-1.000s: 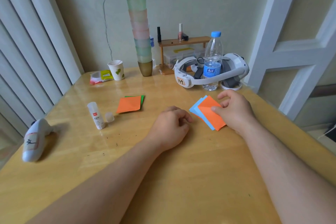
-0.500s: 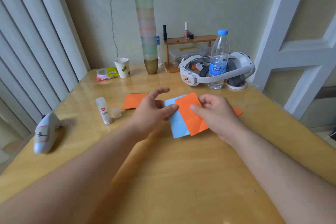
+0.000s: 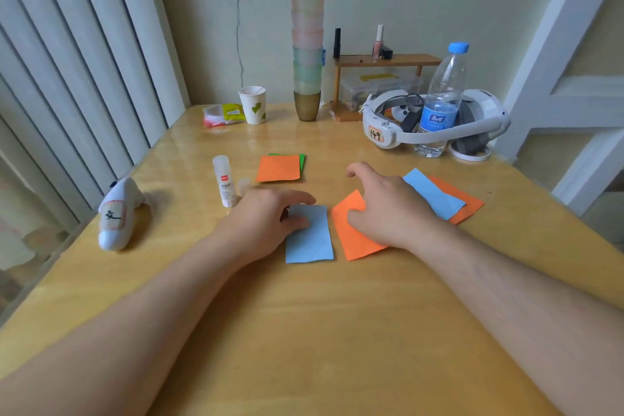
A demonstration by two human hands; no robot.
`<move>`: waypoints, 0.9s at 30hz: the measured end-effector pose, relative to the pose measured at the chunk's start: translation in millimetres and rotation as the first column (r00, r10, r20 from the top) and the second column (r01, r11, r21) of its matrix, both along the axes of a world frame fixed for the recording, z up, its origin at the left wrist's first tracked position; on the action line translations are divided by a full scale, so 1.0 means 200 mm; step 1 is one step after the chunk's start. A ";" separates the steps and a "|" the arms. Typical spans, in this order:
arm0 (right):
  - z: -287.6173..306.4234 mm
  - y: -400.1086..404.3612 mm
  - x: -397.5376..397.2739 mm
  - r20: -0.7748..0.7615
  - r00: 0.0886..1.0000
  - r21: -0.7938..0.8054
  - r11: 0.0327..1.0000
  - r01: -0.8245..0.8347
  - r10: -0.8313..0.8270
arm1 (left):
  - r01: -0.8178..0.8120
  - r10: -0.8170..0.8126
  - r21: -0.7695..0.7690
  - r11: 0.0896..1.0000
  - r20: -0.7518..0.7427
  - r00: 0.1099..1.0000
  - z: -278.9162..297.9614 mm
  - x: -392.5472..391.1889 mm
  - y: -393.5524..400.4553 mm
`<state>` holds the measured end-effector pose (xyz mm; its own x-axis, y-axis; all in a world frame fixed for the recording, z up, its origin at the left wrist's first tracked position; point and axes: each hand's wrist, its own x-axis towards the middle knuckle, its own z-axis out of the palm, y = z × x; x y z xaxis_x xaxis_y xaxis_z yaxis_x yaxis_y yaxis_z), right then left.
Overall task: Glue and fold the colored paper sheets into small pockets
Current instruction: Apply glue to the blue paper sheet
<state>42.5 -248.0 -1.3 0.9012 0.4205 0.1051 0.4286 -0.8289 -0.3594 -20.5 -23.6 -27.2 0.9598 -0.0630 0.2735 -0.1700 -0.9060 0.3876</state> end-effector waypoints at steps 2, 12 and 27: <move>0.02 0.01 0.02 -0.048 0.999 -0.015 1.000 -0.024 0.023 | 0.018 -0.018 -0.002 1.000 0.002 1.000 -0.01 0.00 0.01; -0.14 0.04 -0.04 0.091 0.995 0.071 0.996 -0.053 0.046 | 0.053 -0.053 -0.026 0.998 0.029 0.998 -0.03 0.02 0.00; -0.16 0.03 -0.01 0.313 0.950 0.017 1.000 -0.016 0.010 | 0.092 -0.095 0.026 0.995 0.115 0.989 -0.06 0.02 0.00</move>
